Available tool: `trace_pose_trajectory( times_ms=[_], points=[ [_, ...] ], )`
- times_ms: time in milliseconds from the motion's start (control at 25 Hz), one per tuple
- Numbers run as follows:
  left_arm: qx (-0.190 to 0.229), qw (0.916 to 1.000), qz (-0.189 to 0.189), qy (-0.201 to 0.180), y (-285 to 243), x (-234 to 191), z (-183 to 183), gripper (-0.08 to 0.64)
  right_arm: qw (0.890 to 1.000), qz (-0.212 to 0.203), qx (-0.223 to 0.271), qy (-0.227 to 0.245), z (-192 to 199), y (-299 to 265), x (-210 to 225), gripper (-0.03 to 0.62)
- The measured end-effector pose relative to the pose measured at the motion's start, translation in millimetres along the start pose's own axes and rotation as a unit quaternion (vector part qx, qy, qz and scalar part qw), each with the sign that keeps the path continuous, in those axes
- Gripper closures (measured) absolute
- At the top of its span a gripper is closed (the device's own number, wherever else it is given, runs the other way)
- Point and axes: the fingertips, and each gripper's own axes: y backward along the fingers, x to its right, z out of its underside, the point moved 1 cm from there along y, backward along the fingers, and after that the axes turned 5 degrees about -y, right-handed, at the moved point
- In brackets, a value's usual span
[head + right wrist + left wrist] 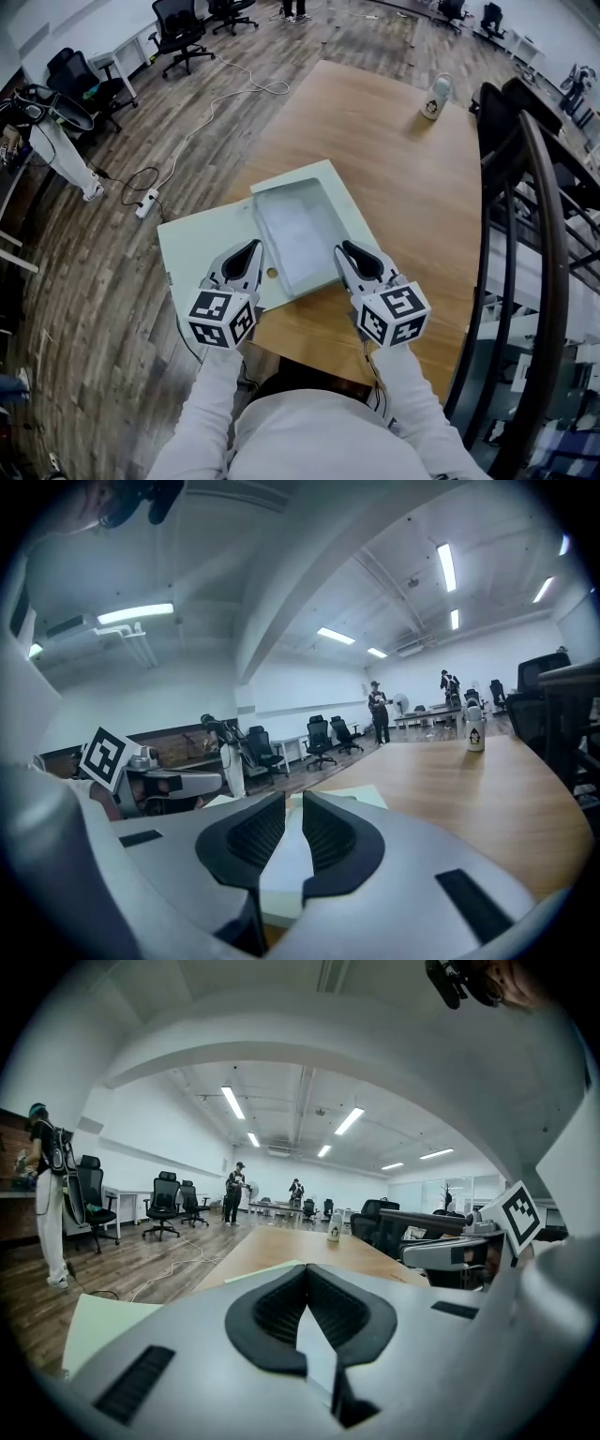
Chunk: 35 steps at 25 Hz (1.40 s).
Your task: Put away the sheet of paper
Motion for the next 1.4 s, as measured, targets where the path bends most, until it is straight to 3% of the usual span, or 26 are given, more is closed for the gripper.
trace_pose_trajectory(
  times_ms=[360, 920, 1400],
  points=[
    [0.022, 0.9996, 0.011, -0.013, 13, 13, -6, 0.541, 0.999, 0.028, 0.023, -0.001, 4, 25, 11, 0.563],
    [0.018, 0.9998, 0.009, -0.008, 24, 28, -4, 0.541, 0.997, 0.059, 0.035, 0.018, 5, 56, 19, 0.566],
    [0.027, 0.9996, 0.000, -0.011, 36, 32, -4, 0.541, 0.997, 0.063, 0.035, 0.026, 9, 67, 20, 0.566]
  ],
)
